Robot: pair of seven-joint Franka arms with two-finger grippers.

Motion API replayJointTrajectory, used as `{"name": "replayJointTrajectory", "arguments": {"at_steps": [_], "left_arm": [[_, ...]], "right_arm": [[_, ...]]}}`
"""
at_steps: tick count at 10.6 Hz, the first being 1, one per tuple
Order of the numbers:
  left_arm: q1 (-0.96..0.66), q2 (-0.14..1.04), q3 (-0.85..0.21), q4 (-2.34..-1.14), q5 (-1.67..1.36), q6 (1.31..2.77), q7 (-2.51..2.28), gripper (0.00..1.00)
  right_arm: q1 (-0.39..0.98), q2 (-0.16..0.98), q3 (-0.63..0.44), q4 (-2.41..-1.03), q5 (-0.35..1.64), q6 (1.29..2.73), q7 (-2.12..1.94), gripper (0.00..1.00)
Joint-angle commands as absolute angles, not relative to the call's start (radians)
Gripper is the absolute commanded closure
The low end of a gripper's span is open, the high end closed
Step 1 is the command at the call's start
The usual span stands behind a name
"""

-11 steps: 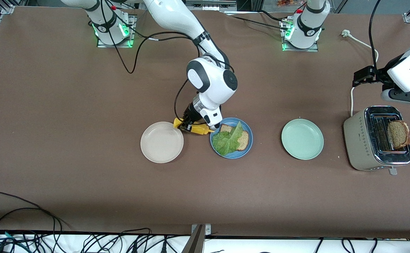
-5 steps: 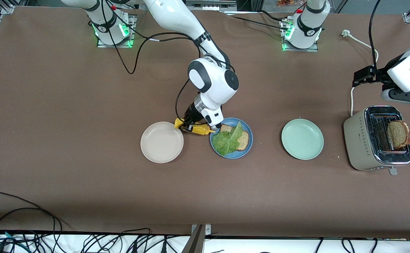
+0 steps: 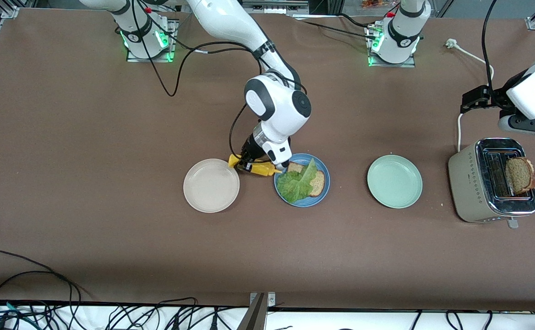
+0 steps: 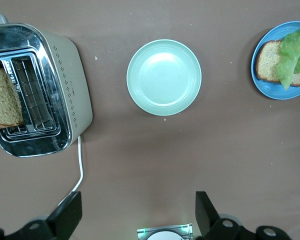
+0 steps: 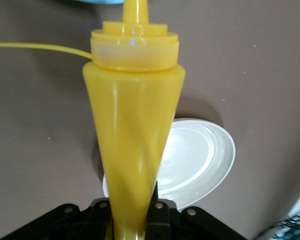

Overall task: Make sandwich in blue plate with both arms
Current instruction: 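Set the mustard bottle back down while the left gripper moves over the toaster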

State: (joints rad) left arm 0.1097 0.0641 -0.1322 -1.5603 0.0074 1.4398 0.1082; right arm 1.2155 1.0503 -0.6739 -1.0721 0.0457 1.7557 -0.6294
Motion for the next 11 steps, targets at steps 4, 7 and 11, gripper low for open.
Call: {"name": "replayJointTrajectory", "arguments": {"at_steps": [4,7,11], "left_arm": [[0.107,0.071,-0.133,-1.531,0.014,1.417,0.109,0.00],[0.109,0.071,-0.133,-1.531,0.021,1.417,0.110,0.00],[0.109,0.072,-0.132,-1.531,0.026,1.417,0.109,0.00]], "right_arm": [[0.881,0.735,-0.439,-1.192,0.260,1.753,-0.766,1.00],[0.757,0.634,-0.416,-1.297,0.386,1.755,-0.995,1.00],[0.515,0.621,-0.399,-1.338,0.631,1.648,-1.384,1.00]]}}
